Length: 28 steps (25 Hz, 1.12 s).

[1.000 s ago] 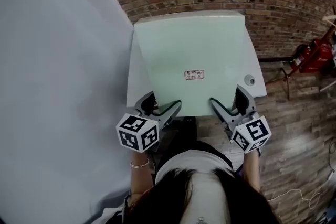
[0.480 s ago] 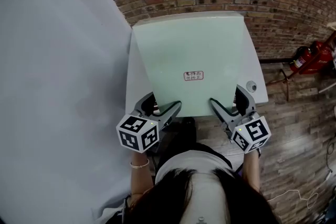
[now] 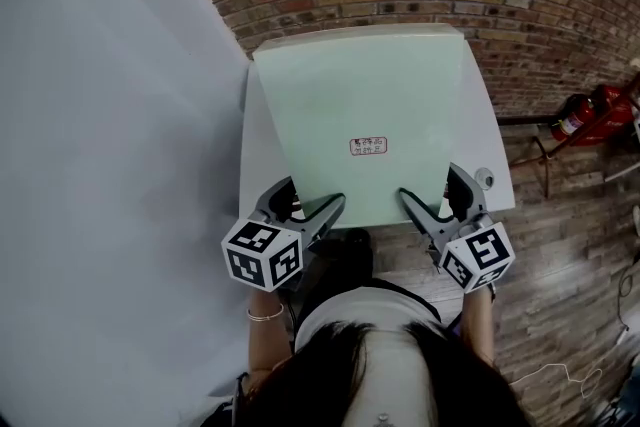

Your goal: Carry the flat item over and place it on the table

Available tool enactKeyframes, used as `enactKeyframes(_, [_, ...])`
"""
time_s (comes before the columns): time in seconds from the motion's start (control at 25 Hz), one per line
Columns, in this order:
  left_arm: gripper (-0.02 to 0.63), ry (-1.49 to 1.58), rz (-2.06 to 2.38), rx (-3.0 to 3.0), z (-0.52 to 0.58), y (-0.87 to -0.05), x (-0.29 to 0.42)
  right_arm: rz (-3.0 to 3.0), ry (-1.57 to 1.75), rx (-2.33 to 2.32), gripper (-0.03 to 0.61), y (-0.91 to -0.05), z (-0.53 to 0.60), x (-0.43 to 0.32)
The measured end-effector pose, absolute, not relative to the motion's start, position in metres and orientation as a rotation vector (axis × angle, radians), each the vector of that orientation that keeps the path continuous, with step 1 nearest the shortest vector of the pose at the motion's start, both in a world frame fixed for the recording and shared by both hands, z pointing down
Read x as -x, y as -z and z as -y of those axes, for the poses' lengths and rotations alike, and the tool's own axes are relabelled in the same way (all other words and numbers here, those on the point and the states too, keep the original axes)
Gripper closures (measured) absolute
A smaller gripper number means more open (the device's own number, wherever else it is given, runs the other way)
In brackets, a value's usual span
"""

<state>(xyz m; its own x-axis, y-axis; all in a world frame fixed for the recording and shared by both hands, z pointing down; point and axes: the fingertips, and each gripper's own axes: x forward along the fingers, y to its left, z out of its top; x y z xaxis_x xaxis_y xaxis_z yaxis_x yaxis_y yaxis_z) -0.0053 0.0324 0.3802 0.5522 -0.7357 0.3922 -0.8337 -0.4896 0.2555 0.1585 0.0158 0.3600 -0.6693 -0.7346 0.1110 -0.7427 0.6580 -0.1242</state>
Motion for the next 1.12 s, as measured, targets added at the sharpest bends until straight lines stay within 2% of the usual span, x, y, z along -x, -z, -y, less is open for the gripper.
enactKeyframes(1.12, [0.249,-0.323,1.195,-2.327,0.066,-0.410,0.054,2.729,-0.308,-1.263,0.218,-0.385,0.081,-0.109])
